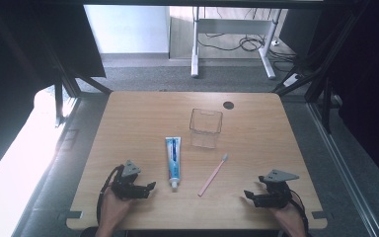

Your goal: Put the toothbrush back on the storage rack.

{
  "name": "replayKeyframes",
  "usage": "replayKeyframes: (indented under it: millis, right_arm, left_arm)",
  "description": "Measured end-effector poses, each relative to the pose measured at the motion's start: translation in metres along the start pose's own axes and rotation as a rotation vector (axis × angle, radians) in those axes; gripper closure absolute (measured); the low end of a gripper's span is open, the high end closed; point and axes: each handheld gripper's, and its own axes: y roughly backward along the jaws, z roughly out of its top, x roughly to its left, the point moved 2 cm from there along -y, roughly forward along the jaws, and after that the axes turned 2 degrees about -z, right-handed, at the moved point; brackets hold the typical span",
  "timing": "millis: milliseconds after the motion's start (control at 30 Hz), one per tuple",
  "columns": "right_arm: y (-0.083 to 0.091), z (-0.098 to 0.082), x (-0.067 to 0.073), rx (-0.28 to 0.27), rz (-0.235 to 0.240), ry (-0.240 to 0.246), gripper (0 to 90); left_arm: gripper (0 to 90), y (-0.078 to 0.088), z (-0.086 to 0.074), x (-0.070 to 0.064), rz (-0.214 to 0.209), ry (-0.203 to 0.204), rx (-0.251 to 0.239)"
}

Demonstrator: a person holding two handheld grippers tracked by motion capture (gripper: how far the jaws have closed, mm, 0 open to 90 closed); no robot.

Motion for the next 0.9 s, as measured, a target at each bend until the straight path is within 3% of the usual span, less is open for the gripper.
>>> replayKeyframes:
  millis: [233, 900]
  right_arm:
    - [-0.0012, 0.0003, 0.0011, -0.002, 0.003, 0.016, 15.3]
    - [-0.0009, 0.0041, 0.0033, 0.014, 0.005, 0.042, 13.1]
  left_arm:
    - [14.0, -0.0011, 0.0017, -0.0032, -0.031, -0.005, -0.013]
    - [14.1, -0.0050, 0.0018, -0.0030, -0.033, -0.014, -0.001]
